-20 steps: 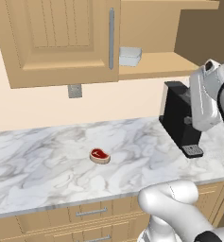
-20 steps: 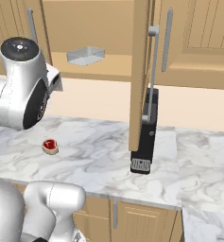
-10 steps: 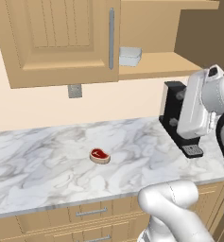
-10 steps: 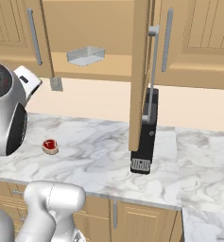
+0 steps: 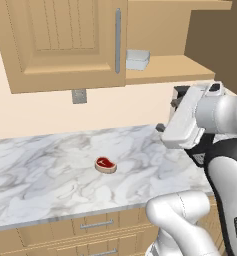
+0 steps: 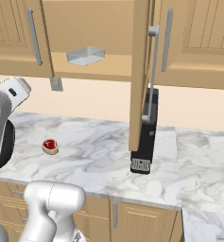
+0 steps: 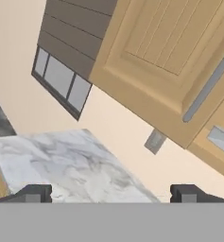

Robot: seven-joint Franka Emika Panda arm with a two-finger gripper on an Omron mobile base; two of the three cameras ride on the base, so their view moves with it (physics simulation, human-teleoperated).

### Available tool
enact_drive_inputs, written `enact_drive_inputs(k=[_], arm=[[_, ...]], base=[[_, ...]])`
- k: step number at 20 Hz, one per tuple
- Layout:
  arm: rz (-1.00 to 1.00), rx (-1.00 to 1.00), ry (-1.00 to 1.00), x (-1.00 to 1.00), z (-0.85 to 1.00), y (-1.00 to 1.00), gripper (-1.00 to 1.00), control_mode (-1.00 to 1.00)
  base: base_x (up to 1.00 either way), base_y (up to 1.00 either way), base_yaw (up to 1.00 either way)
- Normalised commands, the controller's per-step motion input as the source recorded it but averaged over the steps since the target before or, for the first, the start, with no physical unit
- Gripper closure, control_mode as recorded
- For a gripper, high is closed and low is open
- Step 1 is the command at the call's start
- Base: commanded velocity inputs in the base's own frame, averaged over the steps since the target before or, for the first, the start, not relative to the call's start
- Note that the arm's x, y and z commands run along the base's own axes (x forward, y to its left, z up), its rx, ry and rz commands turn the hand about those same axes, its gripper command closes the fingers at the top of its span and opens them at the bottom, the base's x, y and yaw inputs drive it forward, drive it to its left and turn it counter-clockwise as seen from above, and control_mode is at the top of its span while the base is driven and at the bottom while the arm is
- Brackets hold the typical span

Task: Retrieve the tupperware from the cabinet, then place the raw meat into the tupperware to avoid contamination.

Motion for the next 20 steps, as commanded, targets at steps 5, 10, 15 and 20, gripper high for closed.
enact_drive_inputs(k=[5, 10, 15, 20], arm=[[-0.02, 0.30, -0.05, 0.17, 0.01, 0.31, -1.00, -1.00], [-0.03, 0.30, -0.08, 0.16, 0.08, 0.23, -1.00, -1.00], [-0.02, 0.26, -0.05, 0.09, 0.25, 0.03, -1.00, -1.00], [0.00, 0.16, -0.02, 0.05, 0.33, -0.04, -1.00, -1.00]], base=[[0.00, 0.00, 0.00], [0.00, 0.00, 0.00], [0.00, 0.00, 0.00], [0.00, 0.00, 0.00]])
